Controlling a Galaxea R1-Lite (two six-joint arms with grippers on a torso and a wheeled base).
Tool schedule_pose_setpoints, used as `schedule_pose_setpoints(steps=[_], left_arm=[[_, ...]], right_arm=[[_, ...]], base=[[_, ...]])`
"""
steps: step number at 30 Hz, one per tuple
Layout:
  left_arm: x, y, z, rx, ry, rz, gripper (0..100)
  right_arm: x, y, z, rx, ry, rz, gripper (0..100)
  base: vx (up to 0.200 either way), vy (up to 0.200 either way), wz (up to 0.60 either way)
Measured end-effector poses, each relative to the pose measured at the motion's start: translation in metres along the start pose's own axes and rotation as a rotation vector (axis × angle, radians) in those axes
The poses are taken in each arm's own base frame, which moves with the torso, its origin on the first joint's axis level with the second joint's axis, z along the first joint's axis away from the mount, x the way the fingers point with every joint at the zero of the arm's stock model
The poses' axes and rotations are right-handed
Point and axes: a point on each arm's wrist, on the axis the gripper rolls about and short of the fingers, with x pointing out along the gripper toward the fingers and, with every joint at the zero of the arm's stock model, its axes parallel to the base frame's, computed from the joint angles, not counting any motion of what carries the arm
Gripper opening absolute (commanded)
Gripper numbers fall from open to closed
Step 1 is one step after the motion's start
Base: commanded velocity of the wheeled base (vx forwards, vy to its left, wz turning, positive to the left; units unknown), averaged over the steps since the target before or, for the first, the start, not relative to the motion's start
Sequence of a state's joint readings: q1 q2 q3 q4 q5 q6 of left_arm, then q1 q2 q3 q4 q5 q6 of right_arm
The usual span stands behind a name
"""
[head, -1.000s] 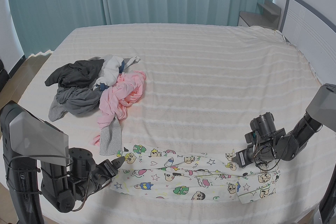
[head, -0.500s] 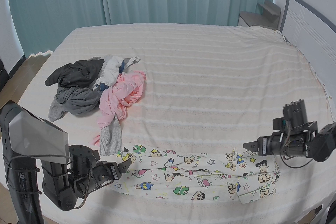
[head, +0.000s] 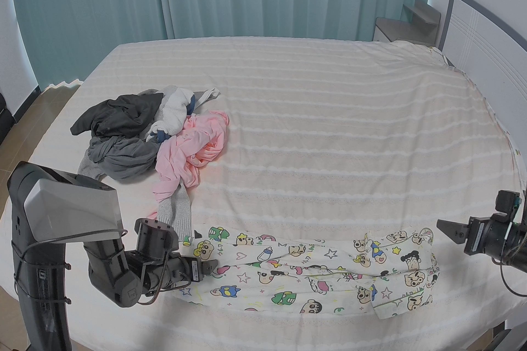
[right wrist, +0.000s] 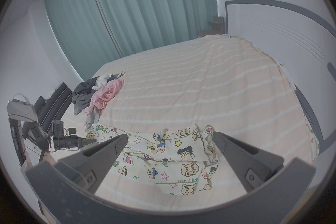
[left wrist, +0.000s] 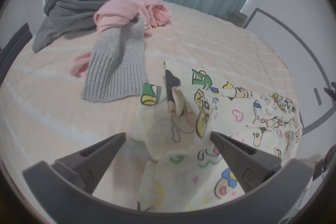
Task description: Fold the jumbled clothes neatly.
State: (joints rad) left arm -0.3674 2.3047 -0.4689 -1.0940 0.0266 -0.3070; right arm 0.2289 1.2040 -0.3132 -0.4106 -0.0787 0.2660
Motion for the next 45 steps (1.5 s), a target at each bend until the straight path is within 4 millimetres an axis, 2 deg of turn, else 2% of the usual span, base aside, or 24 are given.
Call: schedule_pose_setpoints(steps=[5,9,17,28,37,38,45], left_arm=[[0.013,-0.006,0.02,0.003,-0.04,-0.016,100],[0.014,-0.009,0.029,0.0,-0.052,-0.066,100],[0.01,-0.008,0.029,-0.001,-0.034,-0.102,100],[0.027,-0.001,0.028,0.01,0.018,-0.068,100],[0.036,-0.006,0.03,0.019,0.037,-0.073,100],[0.036,-0.007,0.029,0.021,0.037,-0.075,0],[0.037,-0.013,0.025,0.034,0.053,-0.092,0]], right_arm=[[-0.018,-0.006,-0.011,0.009,-0.034,0.001,100],[-0.024,-0.008,-0.013,0.016,-0.052,0.001,100],[-0.027,-0.013,-0.014,0.035,-0.058,0.022,100],[-0.028,-0.014,-0.014,0.037,-0.063,0.021,100],[-0.028,-0.014,-0.015,0.034,-0.056,0.021,100],[-0.028,-0.014,-0.015,0.034,-0.056,0.02,100],[-0.027,-0.014,-0.015,0.035,-0.05,0.018,100]], base=[[0.0,0.0,0.0],[0.0,0.0,0.0],[0.0,0.0,0.0],[0.0,0.0,0.0],[0.0,0.0,0.0],[0.0,0.0,0.0],[0.0,0.0,0.0]])
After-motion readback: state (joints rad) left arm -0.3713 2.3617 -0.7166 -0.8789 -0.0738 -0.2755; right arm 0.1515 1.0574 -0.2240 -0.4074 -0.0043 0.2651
